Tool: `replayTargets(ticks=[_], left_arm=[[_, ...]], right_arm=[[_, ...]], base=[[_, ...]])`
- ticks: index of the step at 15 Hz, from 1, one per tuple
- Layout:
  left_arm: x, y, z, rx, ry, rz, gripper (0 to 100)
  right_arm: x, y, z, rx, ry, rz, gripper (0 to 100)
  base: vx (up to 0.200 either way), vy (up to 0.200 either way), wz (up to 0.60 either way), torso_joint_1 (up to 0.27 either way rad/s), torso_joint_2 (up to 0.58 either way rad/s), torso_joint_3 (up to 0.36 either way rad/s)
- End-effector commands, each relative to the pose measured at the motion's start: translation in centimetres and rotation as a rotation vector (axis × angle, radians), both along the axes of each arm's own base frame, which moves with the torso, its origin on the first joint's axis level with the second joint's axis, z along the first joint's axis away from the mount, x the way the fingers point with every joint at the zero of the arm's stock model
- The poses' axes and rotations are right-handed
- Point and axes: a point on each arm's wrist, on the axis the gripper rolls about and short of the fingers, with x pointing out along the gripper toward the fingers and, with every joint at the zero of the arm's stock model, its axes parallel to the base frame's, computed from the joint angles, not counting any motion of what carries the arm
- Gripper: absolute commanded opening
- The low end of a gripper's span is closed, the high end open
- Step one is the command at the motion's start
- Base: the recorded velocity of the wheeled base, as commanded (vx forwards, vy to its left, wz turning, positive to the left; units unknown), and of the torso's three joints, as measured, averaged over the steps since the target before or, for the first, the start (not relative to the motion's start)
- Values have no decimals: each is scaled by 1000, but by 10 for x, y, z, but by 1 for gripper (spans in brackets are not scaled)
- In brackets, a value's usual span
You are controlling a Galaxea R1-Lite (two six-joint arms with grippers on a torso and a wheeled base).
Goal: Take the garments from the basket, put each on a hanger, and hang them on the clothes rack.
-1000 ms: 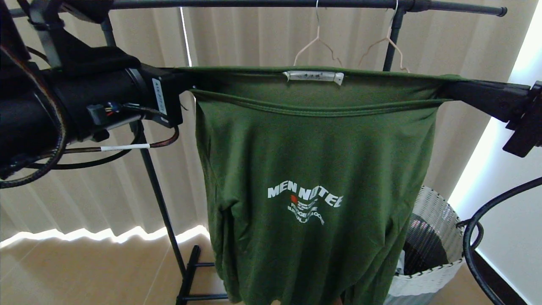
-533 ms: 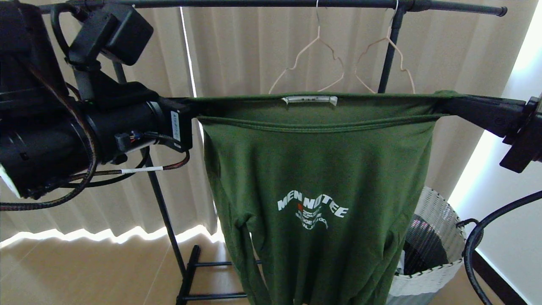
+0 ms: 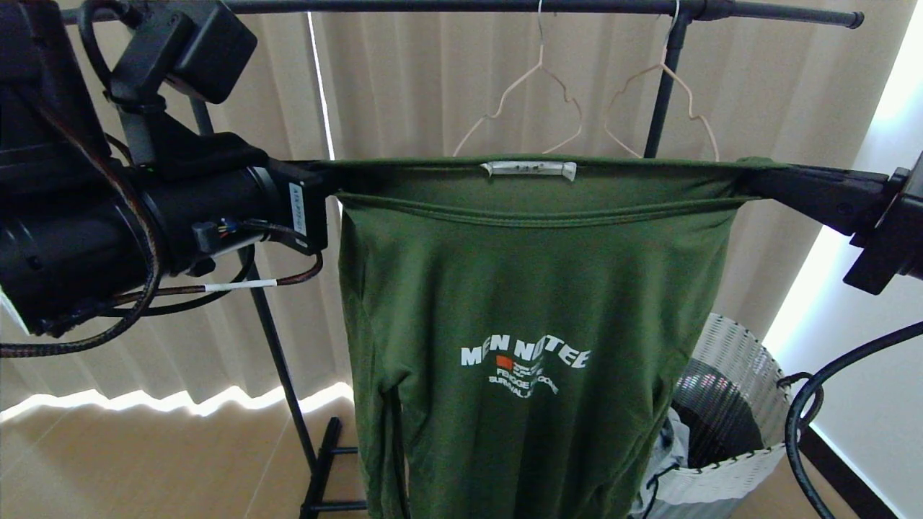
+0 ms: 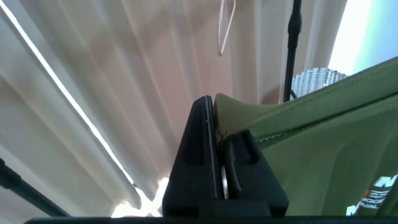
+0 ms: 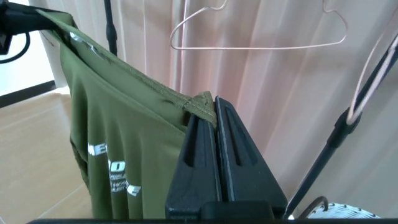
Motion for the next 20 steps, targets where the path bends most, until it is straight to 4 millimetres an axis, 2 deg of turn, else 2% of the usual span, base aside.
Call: replayTargets(ticks=[1,3,4,8,9,11,14,17,20], left_arm=[[-1,1,1,-3,-4,0,0],[-1,1,4,-8,-12,0,0],[-2,1,4,-7,-14,0,0],[-6,7,8,-12,-29,14,0],[-3,17,9,-12,-36,54,0],[0,23,9,-11,-36,84,0],[4,34,6,-5,-25,130,0],[3,35,1,0,-12,135,0],[-8,47,-1,3,-14,161,0]], right_arm=[[2,1,-1,-3,5,1,0],[2,1,-1,-3,5,1,0],[1,1,-1,-3,4,0,100],[-3,-1,1,6,-10,1,100],[-5,-2,2,10,-17,6,100],[-11,-5,3,17,-26,18,100],[-17,-7,5,24,-43,58,100],[-19,-7,3,22,-40,88,100],[-19,-8,-2,8,-29,70,100]], base=[[0,0,0,0,0,0],[0,0,0,0,0,0],[0,0,0,0,0,0],[0,0,0,0,0,0],[0,0,0,0,0,0],[0,0,0,0,0,0],[0,0,0,0,0,0],[0,0,0,0,0,0],[0,0,0,0,0,0]])
